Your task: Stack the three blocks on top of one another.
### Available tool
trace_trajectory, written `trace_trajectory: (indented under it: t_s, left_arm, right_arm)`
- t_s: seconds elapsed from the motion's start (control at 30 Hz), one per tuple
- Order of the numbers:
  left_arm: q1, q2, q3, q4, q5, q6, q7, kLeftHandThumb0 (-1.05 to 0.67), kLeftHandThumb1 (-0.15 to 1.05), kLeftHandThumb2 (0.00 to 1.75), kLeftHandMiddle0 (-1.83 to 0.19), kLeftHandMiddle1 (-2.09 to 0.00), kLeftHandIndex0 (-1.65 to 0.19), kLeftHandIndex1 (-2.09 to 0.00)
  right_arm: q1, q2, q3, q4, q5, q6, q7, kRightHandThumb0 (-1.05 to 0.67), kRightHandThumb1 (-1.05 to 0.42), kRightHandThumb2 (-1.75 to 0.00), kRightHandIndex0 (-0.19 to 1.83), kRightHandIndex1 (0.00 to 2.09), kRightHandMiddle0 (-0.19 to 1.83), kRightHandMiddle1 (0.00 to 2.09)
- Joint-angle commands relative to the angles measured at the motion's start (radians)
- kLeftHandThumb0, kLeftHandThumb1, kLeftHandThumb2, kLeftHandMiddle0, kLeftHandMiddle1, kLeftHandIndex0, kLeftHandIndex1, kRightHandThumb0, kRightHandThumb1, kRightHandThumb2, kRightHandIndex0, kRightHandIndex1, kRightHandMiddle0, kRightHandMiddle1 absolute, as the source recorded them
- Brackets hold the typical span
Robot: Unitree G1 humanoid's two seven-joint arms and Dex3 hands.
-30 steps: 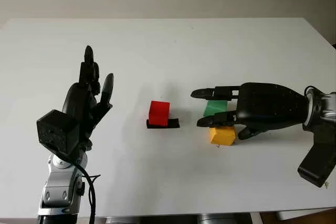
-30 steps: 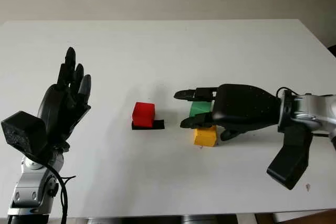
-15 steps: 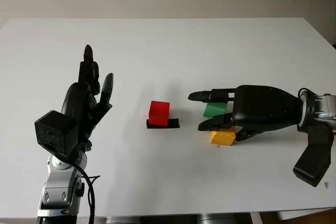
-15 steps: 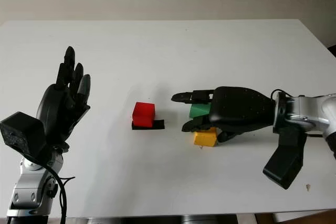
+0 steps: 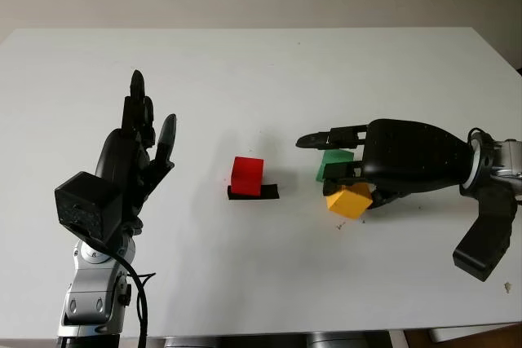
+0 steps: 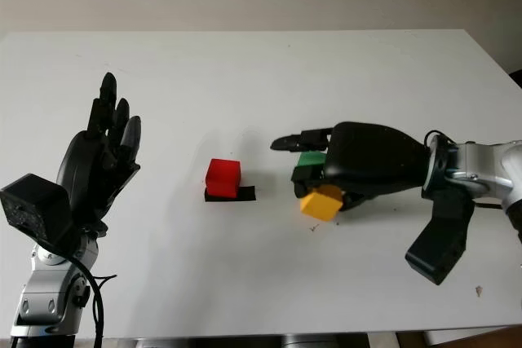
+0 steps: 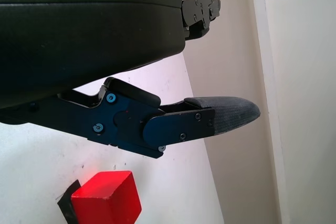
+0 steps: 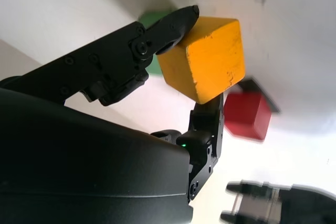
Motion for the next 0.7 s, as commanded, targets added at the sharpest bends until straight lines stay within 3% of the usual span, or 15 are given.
trace_trajectory:
  t_s: [0.0,0.1,0.27,0.5,0.67]
  left_arm:
    - [0.003,-0.006,-0.003,-0.006,0.006,-0.003,0.01,-0.75,1.05,0.55,0.15,-0.06,0.18,-0.06]
    - [0.002,-0.008,-0.005,-0.005,0.009,-0.002,0.016,-0.76,1.05,0.54,0.14,-0.06,0.17,-0.06]
    - [0.005,-0.013,-0.005,-0.003,0.009,-0.012,0.018,-0.76,1.05,0.54,0.15,-0.05,0.17,-0.06]
    - [0.011,-0.014,-0.002,-0.013,0.0,-0.002,0.015,-0.77,1.05,0.54,0.17,-0.05,0.19,-0.04]
    - [0.013,-0.011,-0.004,-0.013,0.008,-0.01,0.017,-0.77,1.05,0.54,0.18,-0.05,0.18,-0.03]
  right_arm:
    - [-0.013,0.017,-0.035,-0.035,0.118,0.024,0.069,-0.41,-0.84,-0.06,0.34,0.06,0.5,1.22]
    - [0.027,0.048,-0.059,-0.086,0.381,0.11,0.226,-0.41,-0.88,-0.07,0.35,0.06,0.53,1.19]
    - [0.107,0.107,-0.112,-0.266,0.739,0.38,0.483,-0.41,-0.9,-0.06,0.32,0.05,0.52,1.24]
    - [0.156,0.25,-0.182,-0.448,0.973,0.749,0.665,-0.37,-0.93,-0.06,0.25,0.02,0.39,1.4]
    - [0.167,0.351,-0.196,-0.53,1.023,1.043,0.715,-0.41,-0.96,-0.06,0.19,0.0,0.31,1.43]
